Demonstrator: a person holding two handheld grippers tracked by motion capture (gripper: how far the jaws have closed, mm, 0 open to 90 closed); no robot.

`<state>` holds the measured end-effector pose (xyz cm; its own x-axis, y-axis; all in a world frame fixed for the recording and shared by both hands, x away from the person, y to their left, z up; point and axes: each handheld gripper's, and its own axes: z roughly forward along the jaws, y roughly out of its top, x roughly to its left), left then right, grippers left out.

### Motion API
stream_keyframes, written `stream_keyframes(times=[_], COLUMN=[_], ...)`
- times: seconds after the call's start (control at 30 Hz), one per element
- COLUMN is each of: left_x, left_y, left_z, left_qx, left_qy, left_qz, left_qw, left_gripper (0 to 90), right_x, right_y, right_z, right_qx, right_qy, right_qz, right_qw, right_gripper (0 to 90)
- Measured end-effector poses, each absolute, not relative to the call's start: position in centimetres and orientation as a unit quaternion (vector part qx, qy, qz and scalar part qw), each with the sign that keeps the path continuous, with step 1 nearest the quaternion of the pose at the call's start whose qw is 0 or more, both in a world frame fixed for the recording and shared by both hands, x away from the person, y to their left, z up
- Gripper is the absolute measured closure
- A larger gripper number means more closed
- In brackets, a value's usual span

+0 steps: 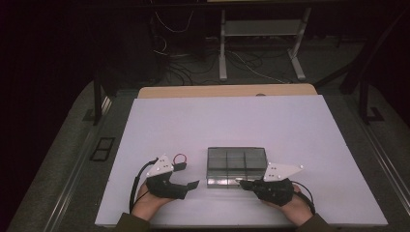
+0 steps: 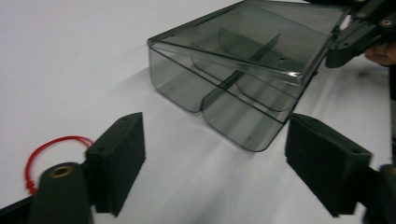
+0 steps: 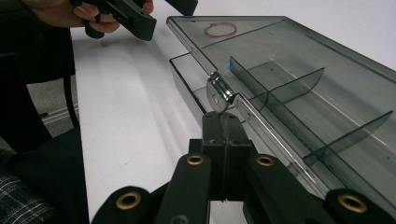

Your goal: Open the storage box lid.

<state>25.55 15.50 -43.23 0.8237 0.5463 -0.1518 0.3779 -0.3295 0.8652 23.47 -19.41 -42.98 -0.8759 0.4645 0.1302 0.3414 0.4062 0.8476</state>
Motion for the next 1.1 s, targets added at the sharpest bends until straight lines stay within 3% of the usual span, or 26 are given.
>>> stream_keyframes(times=[0.13,0.6,1.1], left_x=[25.3,25.3,25.4], left_y=[15.1,12.8,12.4], left_z=[-43.1,-42.9,-42.9], left_qx=[0.813,0.824,0.827], left_qy=[0.273,0.242,0.237], left_qz=[0.072,0.036,0.035], left_qw=[0.510,0.511,0.509], left_gripper=[32.0,86.9,88.6], right_x=[23.5,23.6,23.5], right_y=[-19.5,-19.5,-19.7], right_z=[-42.9,-42.9,-42.9], right_qx=[0.243,0.243,0.243], right_qy=[0.834,0.835,0.837], right_qz=[0.490,0.490,0.487], right_qw=[0.065,0.063,0.059], right_gripper=[89.2,89.2,89.2])
